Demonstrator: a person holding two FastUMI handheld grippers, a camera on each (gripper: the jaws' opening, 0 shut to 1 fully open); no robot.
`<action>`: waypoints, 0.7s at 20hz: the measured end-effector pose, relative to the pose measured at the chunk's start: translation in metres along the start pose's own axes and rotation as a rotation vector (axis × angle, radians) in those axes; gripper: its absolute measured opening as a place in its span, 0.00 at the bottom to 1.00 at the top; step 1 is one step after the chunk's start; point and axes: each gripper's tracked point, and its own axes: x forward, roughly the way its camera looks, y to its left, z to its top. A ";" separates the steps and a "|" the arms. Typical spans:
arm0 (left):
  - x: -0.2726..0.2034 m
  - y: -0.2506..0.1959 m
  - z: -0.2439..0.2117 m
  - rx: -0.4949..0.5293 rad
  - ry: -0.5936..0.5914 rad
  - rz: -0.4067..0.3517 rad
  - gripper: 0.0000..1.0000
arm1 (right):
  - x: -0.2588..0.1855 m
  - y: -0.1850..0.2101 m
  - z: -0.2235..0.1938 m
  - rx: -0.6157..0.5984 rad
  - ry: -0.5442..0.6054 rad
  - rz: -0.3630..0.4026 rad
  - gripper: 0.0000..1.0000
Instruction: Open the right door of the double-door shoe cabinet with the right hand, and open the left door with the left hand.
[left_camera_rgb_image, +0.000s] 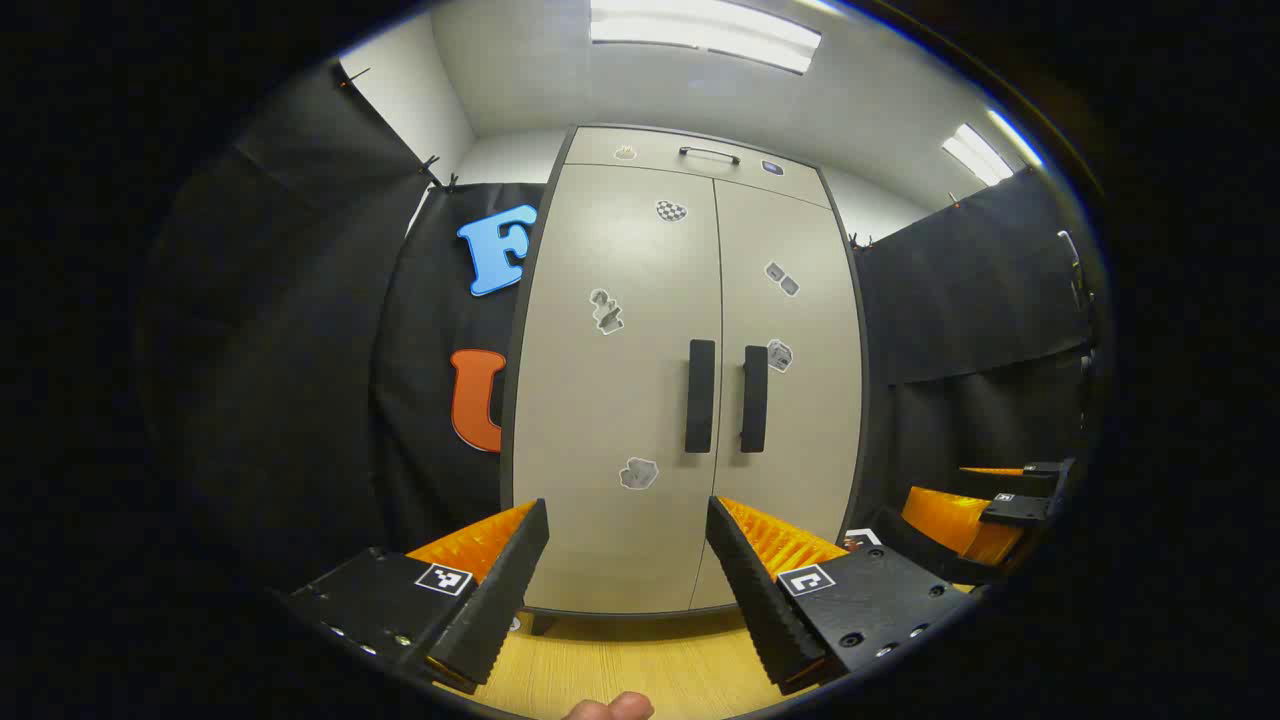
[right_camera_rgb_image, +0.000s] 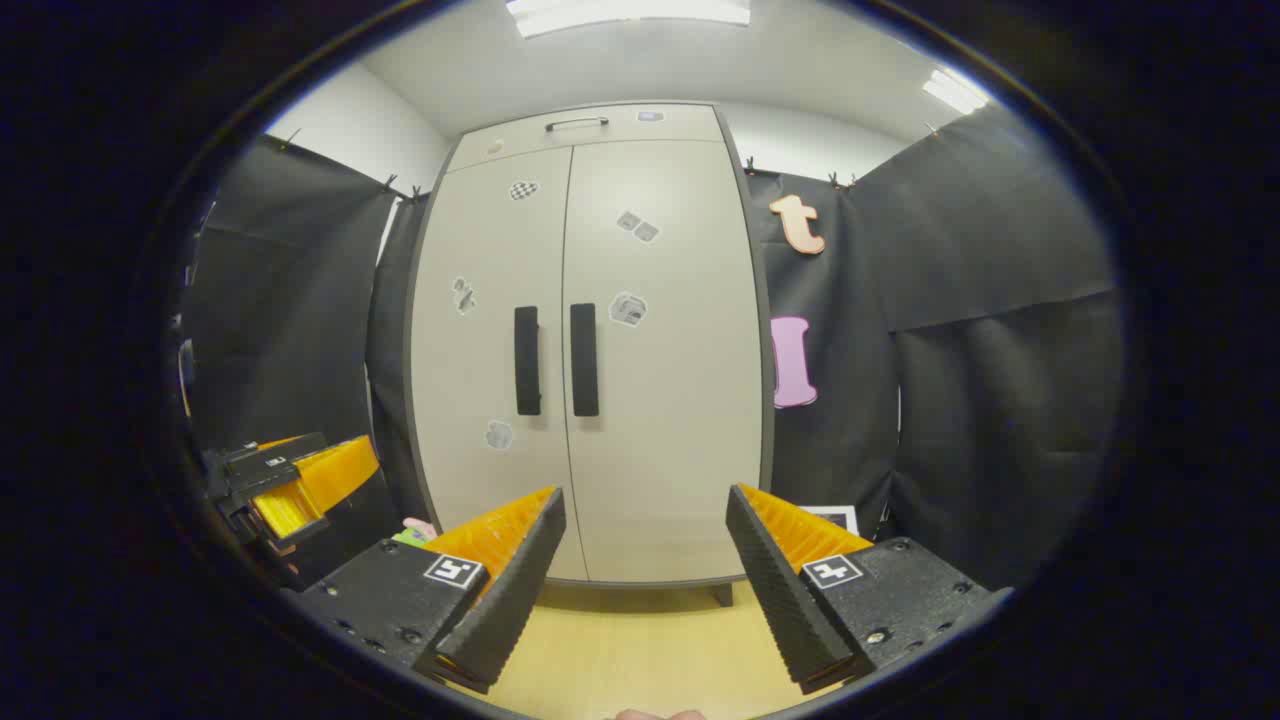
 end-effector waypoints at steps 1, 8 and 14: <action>0.001 -0.002 -0.001 -0.005 -0.001 -0.005 0.95 | 0.000 0.001 0.000 0.001 0.000 0.002 1.00; 0.007 -0.009 -0.006 -0.016 0.010 -0.028 0.95 | 0.007 0.013 -0.003 0.011 0.006 0.028 1.00; 0.013 0.001 -0.010 -0.021 0.018 -0.005 0.95 | 0.012 0.017 -0.013 0.003 0.043 0.039 1.00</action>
